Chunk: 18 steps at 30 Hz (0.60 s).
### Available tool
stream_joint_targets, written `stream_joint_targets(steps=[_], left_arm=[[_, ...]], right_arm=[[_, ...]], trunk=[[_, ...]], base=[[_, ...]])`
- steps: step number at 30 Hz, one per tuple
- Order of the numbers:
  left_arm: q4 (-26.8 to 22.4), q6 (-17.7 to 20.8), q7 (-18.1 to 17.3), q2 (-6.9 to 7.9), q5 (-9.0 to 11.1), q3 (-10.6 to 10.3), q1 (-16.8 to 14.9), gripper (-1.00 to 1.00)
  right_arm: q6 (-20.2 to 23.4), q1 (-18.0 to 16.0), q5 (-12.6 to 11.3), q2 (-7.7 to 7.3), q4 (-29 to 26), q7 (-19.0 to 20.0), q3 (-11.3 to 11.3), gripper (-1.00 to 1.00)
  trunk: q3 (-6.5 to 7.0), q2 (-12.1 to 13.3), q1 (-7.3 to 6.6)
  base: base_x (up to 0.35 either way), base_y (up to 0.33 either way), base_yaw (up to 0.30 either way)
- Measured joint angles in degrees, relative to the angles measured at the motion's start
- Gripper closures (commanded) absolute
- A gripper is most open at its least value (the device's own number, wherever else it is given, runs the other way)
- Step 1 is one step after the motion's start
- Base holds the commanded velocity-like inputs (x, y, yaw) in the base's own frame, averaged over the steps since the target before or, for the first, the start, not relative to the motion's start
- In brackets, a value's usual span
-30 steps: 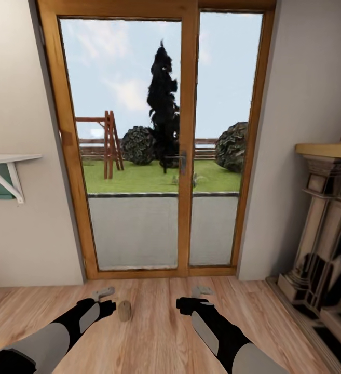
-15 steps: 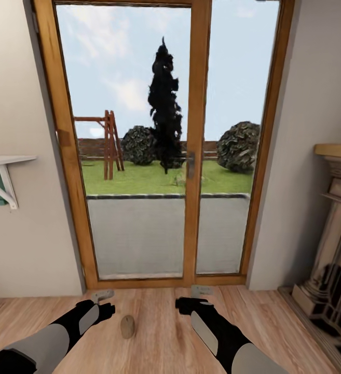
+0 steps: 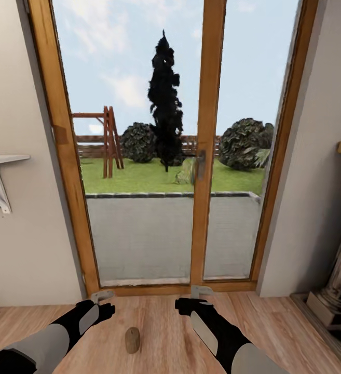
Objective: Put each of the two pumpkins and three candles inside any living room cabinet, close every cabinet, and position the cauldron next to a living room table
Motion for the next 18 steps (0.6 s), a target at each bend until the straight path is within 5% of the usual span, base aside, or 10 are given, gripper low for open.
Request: stream_joint_targets(steps=[10, 13, 17, 18], left_arm=[[-0.01, 0.01, -0.01, 0.01, -0.08, -0.07, 0.01, -1.0], [-0.03, 0.01, -0.03, 0.01, -0.12, -0.08, 0.01, -1.0], [-0.05, 0.14, -0.08, -0.01, -0.19, -0.08, 0.01, -1.0], [-0.07, 0.19, -0.07, -0.03, -0.21, -0.08, 0.01, -1.0]], right_arm=[[0.27, 0.01, 0.25, 0.16, -3.98, -0.51, 0.81, -1.0], [3.06, 1.24, 0.32, 0.04, -11.07, -0.97, 3.16, -1.0], [11.49, 6.35, 0.47, -0.32, -29.89, -4.63, 5.02, -1.0], [14.92, 9.01, 0.47, -0.49, -38.32, -7.35, 5.23, -1.0]], trunk=[[-0.04, -0.01, 0.0], [-0.04, -0.01, 0.0], [-0.04, -0.01, -0.01], [-0.04, -0.02, -0.01]], base=[[0.229, 0.172, -0.004], [0.271, 0.031, 0.0], [0.277, 0.012, 0.0], [0.278, 0.006, 0.0]])
